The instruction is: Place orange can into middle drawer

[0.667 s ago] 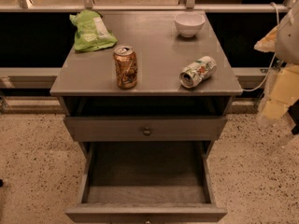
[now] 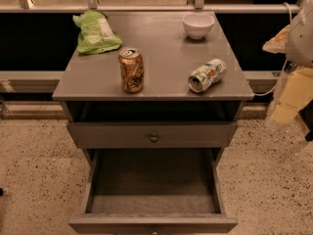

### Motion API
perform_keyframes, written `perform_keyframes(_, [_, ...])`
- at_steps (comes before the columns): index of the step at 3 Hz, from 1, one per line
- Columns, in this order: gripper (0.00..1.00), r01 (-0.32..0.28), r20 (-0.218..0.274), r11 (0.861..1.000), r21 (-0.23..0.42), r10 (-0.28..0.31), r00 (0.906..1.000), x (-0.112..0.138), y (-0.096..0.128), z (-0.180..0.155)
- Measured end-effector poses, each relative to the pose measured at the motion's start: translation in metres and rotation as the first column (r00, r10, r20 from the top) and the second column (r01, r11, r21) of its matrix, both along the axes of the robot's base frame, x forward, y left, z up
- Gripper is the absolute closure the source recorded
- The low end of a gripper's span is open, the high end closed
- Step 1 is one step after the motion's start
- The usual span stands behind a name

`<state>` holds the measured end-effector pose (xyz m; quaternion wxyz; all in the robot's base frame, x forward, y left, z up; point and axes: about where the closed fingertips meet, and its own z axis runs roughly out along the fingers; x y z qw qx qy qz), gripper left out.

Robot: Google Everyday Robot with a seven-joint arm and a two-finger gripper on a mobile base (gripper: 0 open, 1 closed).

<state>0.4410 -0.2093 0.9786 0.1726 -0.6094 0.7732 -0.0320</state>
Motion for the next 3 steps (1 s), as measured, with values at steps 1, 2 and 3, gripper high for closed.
perform_keyframes(1, [0.0,-0.176,0.071,0.975,0.136,0.168,0.9833,0.055,0.085,0.0])
perform_keyframes(2, [0.0,-0.276,0.112,0.93,0.243,0.256,0.9602,0.095,0.143,-0.006])
perform_keyframes(3, [0.0,-0.276,0.112,0.93,0.243,0.256,0.9602,0.095,0.143,-0.006])
